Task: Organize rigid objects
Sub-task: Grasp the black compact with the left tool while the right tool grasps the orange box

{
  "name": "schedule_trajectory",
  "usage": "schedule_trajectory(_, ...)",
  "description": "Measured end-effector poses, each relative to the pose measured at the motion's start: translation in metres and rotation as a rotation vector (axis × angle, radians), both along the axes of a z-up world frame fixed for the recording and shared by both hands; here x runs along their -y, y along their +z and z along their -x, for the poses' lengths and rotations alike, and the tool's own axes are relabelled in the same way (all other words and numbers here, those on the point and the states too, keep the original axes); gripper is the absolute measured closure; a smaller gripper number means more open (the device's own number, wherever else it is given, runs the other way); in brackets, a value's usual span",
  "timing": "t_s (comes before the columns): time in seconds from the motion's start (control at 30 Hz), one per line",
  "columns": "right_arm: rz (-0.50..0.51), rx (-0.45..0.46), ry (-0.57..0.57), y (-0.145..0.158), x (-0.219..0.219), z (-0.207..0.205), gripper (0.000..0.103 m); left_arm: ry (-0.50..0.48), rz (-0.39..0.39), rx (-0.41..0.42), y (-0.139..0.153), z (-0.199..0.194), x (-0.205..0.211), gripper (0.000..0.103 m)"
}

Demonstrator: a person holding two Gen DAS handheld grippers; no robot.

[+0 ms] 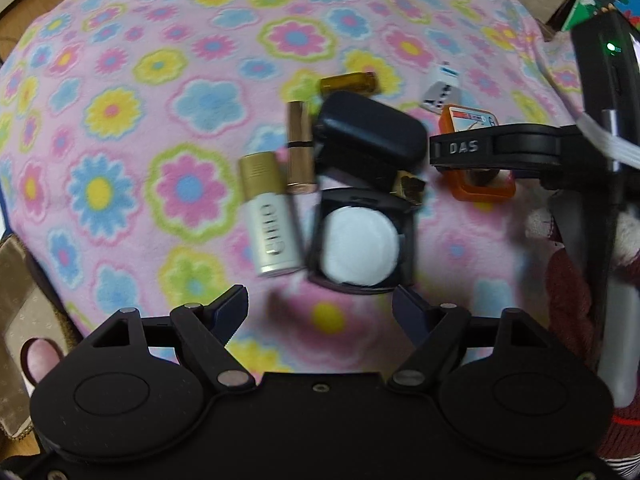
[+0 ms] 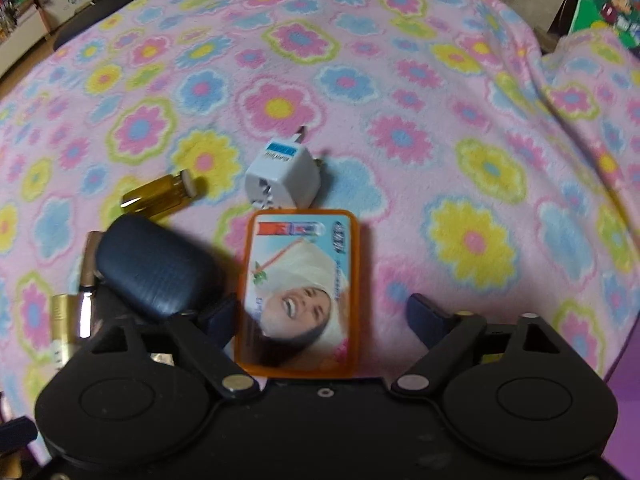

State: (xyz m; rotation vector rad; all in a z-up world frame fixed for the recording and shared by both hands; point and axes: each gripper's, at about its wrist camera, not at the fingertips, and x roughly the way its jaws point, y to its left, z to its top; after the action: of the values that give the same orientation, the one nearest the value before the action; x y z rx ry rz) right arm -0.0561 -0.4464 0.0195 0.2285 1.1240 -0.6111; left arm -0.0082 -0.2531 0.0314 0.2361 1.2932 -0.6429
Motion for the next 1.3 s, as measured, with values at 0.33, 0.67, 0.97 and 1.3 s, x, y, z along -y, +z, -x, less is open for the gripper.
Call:
schedule_trajectory(0.33,-0.056,0.016,-0.013,0.01,0.031,0.037,0.044,-0.041,-0.038,-0.002,-0.015,0.004,0.039,0.024)
schedule_trajectory(0.67,-0.095,0.049,-0.048,0.009,0.054,0.054,0.04,-0.048,-0.105,0.029,-0.029,0.003,0.069,0.025)
schedule_trajectory(0.97,-0.084,0.076,-0.047,0.002,0.053,0.051,0.02,-0.022,-0.106,0.015,-0.035,-0.003,0.077,0.02)
schedule_trajectory(1.3,-0.054,0.055,0.032,-0.003,0.04,0.046,0.012,-0.002,-0.098,0.003,-0.028,0.001,0.076,0.043)
